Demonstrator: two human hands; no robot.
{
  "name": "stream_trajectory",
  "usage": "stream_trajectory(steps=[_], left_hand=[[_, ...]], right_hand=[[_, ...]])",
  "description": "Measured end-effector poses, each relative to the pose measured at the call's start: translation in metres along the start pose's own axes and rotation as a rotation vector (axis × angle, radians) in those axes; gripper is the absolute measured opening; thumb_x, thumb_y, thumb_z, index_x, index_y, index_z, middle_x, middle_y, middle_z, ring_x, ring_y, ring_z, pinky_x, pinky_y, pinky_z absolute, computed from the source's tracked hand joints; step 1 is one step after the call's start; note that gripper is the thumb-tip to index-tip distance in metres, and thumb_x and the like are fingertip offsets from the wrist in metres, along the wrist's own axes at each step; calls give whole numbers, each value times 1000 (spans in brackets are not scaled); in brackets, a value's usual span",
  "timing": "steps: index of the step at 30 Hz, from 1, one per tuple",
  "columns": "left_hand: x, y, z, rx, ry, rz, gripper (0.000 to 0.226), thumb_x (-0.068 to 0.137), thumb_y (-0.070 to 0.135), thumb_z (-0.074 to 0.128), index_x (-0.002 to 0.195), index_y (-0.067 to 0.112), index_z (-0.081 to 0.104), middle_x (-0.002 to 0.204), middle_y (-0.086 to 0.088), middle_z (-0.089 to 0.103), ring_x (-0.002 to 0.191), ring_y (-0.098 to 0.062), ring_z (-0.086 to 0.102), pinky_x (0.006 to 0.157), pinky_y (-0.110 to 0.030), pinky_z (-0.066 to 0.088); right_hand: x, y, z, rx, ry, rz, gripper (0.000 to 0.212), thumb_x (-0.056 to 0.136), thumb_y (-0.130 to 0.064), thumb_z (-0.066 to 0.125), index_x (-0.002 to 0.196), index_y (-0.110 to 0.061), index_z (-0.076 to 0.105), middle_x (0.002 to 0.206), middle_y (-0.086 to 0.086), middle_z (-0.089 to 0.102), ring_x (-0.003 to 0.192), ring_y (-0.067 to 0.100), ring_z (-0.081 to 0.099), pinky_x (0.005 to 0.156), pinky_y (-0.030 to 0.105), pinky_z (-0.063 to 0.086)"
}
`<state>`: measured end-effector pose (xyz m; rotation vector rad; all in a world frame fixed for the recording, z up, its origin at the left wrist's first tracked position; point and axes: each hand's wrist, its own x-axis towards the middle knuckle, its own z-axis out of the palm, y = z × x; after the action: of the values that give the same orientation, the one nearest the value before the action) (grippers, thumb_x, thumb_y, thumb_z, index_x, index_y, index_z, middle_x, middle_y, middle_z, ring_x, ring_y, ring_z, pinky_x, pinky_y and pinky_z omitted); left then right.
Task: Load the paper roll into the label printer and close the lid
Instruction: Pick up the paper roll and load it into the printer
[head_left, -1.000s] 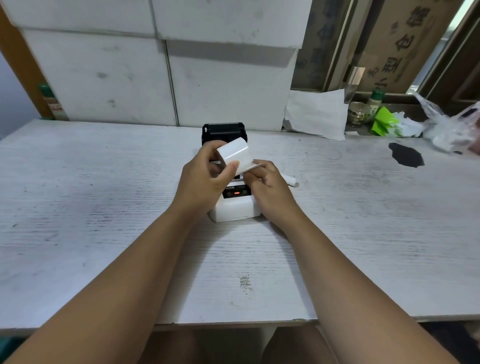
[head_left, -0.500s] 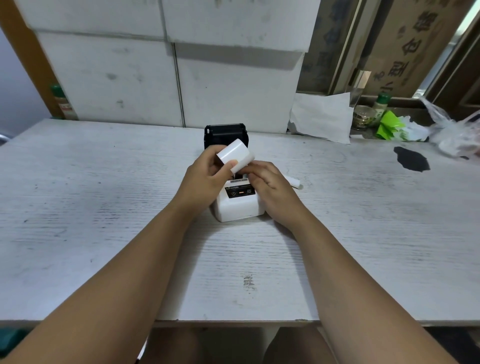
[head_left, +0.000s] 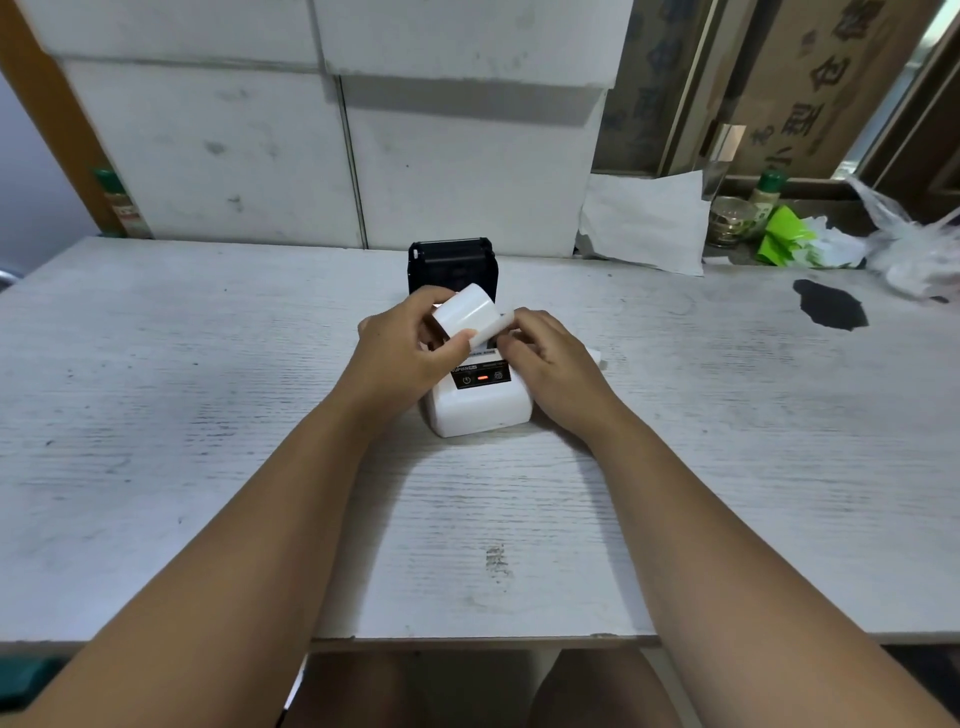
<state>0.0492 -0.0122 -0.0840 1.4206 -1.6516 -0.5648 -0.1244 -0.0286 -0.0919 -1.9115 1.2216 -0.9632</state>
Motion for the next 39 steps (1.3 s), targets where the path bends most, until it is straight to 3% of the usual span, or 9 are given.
stream_trajectory(steps=[2, 5, 10, 14, 21, 28, 33, 36, 39], left_hand=[[3, 0, -3, 34, -40, -2, 31, 69, 49, 53, 99, 42, 57, 83, 12, 64, 90, -16, 57, 88, -34, 44], [15, 6, -14, 109, -180, -24, 20, 79, 33, 62, 98, 37, 58, 81, 14, 62, 77, -8, 56, 70, -23, 42], [40, 30, -37, 349, -499, -70, 6, 79, 29, 64, 76, 28, 59, 70, 9, 58, 65, -12, 50, 60, -28, 37], [49, 39, -38, 409, -605, -111, 13, 80, 26, 63, 69, 23, 58, 66, 7, 53, 63, -12, 45, 60, -27, 32], [52, 42, -39, 438, -661, -129, 11, 81, 27, 62, 71, 22, 59, 72, 5, 57, 68, -12, 48, 65, -27, 34], [52, 31, -37, 516, -620, -115, 31, 81, 38, 59, 102, 28, 39, 93, -1, 64, 85, -26, 58, 83, -44, 46], [50, 35, -33, 539, -621, -2, 8, 84, 31, 57, 89, 36, 53, 83, 13, 57, 77, -10, 53, 69, -28, 40], [52, 34, -33, 467, -686, -18, 20, 86, 25, 54, 71, 38, 56, 73, 13, 54, 68, -9, 48, 66, -26, 35], [55, 36, -32, 486, -756, -48, 18, 87, 19, 50, 78, 28, 63, 75, 9, 54, 71, -13, 48, 71, -28, 37]], right_hand=[[1, 1, -1, 31, 4, 12, 18, 96, -27, 43, 87, -31, 58, 95, -16, 54, 91, 4, 53, 77, 26, 39], [1, 3, -1, 50, 23, 10, 21, 97, -22, 39, 93, -23, 59, 96, -14, 54, 92, 3, 51, 82, 28, 39], [3, 4, 0, 60, 8, 39, 21, 97, -22, 37, 94, -32, 55, 97, -22, 51, 92, -2, 49, 83, 30, 41], [3, 3, -2, 44, -4, 26, 21, 97, -21, 37, 95, -33, 53, 97, -22, 50, 91, -5, 48, 77, 24, 37], [1, 4, -1, -3, 0, 29, 19, 97, -26, 37, 95, -36, 52, 101, -18, 53, 92, -1, 49, 77, 26, 39], [2, 4, 0, -13, 34, 40, 18, 97, -29, 37, 92, -35, 54, 100, -15, 55, 90, 6, 51, 77, 33, 43], [2, 5, 0, -4, 25, 49, 19, 95, -30, 36, 90, -36, 54, 94, -18, 55, 88, 6, 52, 75, 33, 44], [2, 4, 0, -15, 23, 50, 19, 95, -31, 36, 90, -39, 53, 95, -16, 55, 88, 6, 51, 77, 35, 44], [2, 4, 1, 1, 19, 49, 20, 92, -35, 36, 85, -44, 52, 97, -13, 57, 86, 7, 52, 73, 30, 42]])
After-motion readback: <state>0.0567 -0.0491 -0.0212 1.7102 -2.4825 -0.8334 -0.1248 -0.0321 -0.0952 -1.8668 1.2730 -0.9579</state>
